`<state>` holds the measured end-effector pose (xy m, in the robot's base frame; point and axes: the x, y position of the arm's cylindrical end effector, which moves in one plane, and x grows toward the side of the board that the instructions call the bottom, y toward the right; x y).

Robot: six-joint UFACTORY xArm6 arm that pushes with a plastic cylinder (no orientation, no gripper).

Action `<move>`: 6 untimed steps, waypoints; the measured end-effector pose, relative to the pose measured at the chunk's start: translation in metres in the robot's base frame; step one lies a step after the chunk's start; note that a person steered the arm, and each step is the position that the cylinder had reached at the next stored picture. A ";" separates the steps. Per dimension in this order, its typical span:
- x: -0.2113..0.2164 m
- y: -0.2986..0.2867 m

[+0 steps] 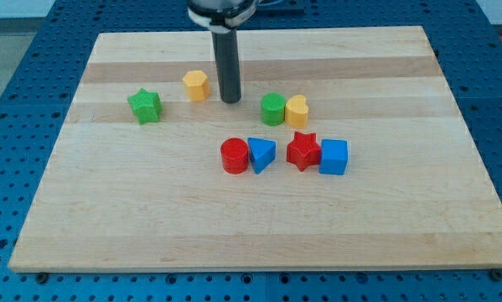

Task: Slide the hexagon to the top of the green star

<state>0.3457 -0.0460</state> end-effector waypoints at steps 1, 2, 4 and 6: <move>-0.011 -0.033; -0.011 -0.084; -0.024 -0.092; -0.049 -0.099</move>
